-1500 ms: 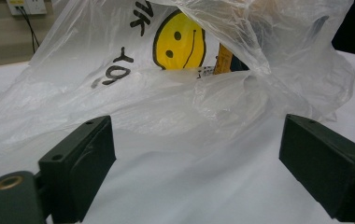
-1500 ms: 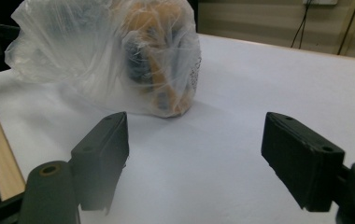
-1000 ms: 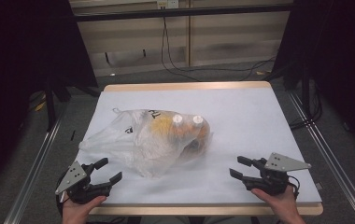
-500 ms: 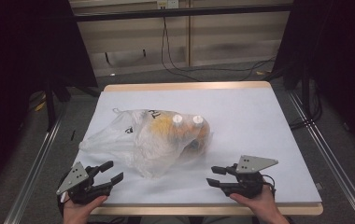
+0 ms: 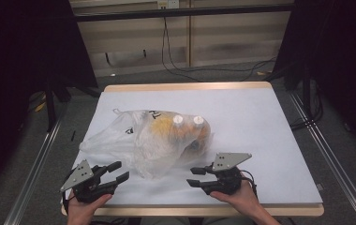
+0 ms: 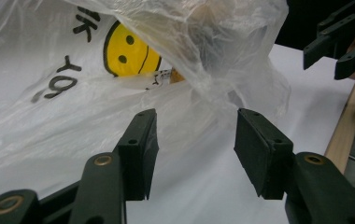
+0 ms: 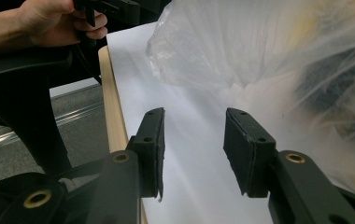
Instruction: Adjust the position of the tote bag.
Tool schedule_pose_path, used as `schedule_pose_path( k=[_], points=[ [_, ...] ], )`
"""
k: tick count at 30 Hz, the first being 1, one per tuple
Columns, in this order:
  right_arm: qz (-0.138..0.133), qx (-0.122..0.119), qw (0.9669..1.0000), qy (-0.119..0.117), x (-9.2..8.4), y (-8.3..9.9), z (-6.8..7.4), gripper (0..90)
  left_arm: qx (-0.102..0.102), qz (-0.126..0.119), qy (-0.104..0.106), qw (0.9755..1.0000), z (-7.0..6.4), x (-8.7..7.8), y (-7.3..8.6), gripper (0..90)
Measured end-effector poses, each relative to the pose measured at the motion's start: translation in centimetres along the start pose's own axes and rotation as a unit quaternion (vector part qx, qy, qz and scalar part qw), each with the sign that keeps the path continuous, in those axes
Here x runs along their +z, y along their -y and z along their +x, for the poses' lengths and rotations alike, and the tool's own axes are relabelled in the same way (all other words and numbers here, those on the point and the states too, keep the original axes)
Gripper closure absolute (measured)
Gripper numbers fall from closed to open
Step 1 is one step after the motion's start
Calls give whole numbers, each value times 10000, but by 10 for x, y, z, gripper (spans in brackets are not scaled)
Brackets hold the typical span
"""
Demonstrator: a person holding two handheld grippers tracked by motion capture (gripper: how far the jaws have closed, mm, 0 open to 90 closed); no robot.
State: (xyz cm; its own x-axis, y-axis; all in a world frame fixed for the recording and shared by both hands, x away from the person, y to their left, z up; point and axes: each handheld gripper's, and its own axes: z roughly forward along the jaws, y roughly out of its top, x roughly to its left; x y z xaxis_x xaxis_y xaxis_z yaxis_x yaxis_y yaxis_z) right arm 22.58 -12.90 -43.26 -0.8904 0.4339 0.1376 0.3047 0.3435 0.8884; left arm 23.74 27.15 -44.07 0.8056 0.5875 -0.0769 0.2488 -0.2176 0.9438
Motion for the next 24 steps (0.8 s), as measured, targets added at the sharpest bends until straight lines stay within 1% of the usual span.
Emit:
schedule_pose_path(
  k=[1,2,3,4,5,6,7,8,9,10,11,12,13,14,15,16,17,19,20,21,22,23,24],
  points=[
    [0,0,10000,0,0,0,0,593,0,0,0,10000,0,0,0,500],
    [-2,-24,10000,6,2,-4,-1,601,44,30,87,9999,-1,5,-4,507],
    [-2,-24,10000,6,2,-4,-1,601,44,30,87,9999,-1,5,-4,531],
    [-31,-34,10000,-5,3,-7,-2,601,111,45,173,9998,-1,8,-6,542],
    [-45,-59,10000,13,4,-9,-3,601,181,142,183,9996,-2,15,-11,542],
    [-63,-78,9999,13,5,-10,-3,601,197,140,240,9994,0,18,-13,542],
    [-63,-78,9999,13,5,-10,-3,601,197,140,240,9994,0,18,-13,537],
    [-48,-95,9999,22,6,-11,-4,601,106,120,273,9995,0,22,-14,534],
    [-47,-88,9999,9,7,-12,-4,601,198,193,274,9992,4,29,-20,524],
    [-58,-83,9999,8,7,-12,-4,599,163,176,333,9992,5,33,-21,508],
    [-58,-83,9999,8,7,-12,-4,599,163,176,333,9992,5,33,-21,496],
    [-81,-91,9999,5,7,-11,-4,599,140,151,390,9990,6,35,-22,496],
    [-95,-118,9999,25,6,-11,-4,599,106,176,298,9993,5,38,-22,490],
    [-152,-95,9998,23,5,-11,-4,597,76,161,302,9994,5,41,-22,472],
    [-185,-83,9998,16,3,-11,-4,594,81,143,414,9990,5,42,-20,470],
    [-185,-83,9998,16,3,-11,-4,594,84,204,379,9990,3,43,-19,470],
    [-231,-49,9997,18,1,-11,-4,592,52,159,459,9988,3,45,-18,466],
    [-233,-61,9997,17,1,-11,-5,589,45,247,457,9986,2,47,-16,466],
    [-233,-61,9997,17,1,-11,-5,589,37,275,505,9983,3,49,-14,466],
    [-222,-46,9997,20,2,-10,-5,586,18,360,461,9983,3,49,-14,465],
    [-200,-32,9998,26,2,-10,-5,586,-10,342,521,9981,4,51,-13,462],
    [-177,-37,9998,35,3,-9,-5,586,-13,368,538,9979,5,51,-13,462],
    [-159,-46,9999,36,4,-8,-5,585,-64,330,615,9975,5,52,-13,464]
  ],
)
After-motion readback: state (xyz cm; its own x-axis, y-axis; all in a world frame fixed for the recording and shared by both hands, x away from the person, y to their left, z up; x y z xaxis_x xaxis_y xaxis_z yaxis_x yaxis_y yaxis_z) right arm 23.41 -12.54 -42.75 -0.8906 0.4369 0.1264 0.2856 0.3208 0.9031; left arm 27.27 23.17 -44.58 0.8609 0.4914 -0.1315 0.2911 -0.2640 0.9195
